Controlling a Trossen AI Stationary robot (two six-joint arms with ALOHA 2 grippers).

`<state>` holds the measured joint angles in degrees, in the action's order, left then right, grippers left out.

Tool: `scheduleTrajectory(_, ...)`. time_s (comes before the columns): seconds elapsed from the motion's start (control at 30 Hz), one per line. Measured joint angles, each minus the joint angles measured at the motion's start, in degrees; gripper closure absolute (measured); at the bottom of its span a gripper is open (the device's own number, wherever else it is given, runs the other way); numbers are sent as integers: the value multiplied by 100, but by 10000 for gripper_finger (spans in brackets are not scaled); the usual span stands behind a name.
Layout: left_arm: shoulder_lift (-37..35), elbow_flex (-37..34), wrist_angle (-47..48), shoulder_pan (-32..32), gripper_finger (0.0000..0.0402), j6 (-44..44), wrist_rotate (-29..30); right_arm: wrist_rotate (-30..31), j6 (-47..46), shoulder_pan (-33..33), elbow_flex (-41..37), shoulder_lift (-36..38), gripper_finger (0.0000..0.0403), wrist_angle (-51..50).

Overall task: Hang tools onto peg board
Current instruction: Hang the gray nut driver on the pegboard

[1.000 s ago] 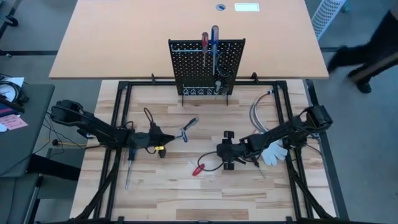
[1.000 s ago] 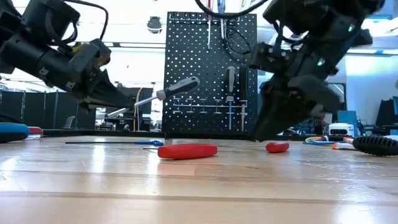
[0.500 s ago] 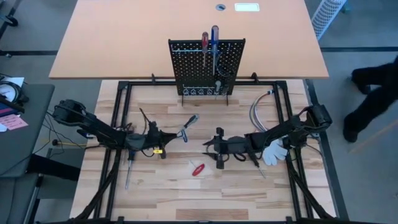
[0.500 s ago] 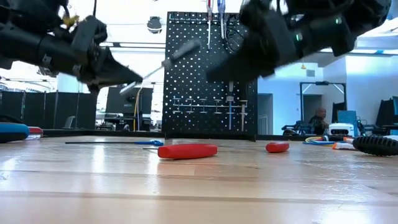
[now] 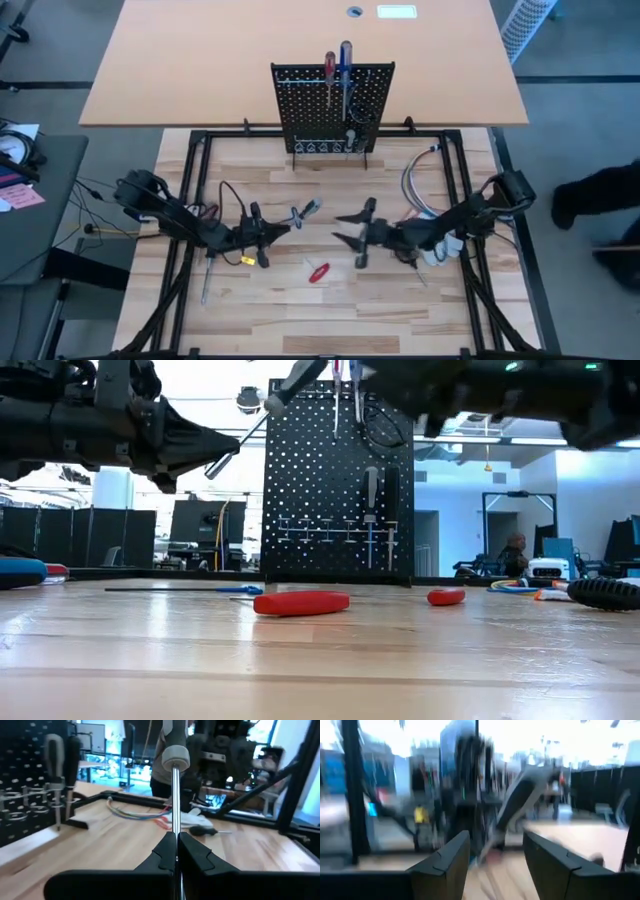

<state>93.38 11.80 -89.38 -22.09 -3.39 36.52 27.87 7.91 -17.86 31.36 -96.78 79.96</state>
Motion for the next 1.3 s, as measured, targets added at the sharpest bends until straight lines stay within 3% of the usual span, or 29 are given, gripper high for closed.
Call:
scheduleTrajectory(0.07, 125, 149, -29, 1, 401, 35, -124, -6, 16, -4, -326, 10, 211, 768)
scheduleTrajectory(0.17, 234, 372, -18, 2, 401, 243, -388, -29, -248, 146, -551, 7, 211, 958)
scheduleTrajectory(0.23, 259, 480, 5, -14, 401, 361, -545, -195, -627, 293, -516, 5, 211, 785)
scheduleTrajectory(0.33, 267, 583, 165, -15, 401, 410, -624, -922, -906, 519, -372, 5, 202, 587)
scheduleTrajectory(0.5, 267, 585, 218, -13, 401, 401, -613, -1599, -989, 744, -5, 5, 160, 49)
scheduleTrajectory(0.63, 267, 585, 267, -13, 402, 374, -604, -1636, -975, 828, 312, 5, 139, -231)
scheduleTrajectory(0.87, 267, 585, 299, -13, 402, 316, -597, -1659, -932, 906, 740, 5, 137, -656)
scheduleTrajectory(0.97, 267, 585, 299, -13, 402, 316, -597, -1929, -874, 902, 863, 4, 138, -847)
scheduleTrajectory(1.13, 267, 585, 315, -13, 401, 274, -597, -2039, -877, 896, 1048, 3, 172, -1114)
scheduleTrajectory(1.3, 265, 585, 369, -13, 402, 213, -586, -2062, -892, 942, 1268, 3, 276, -1435)
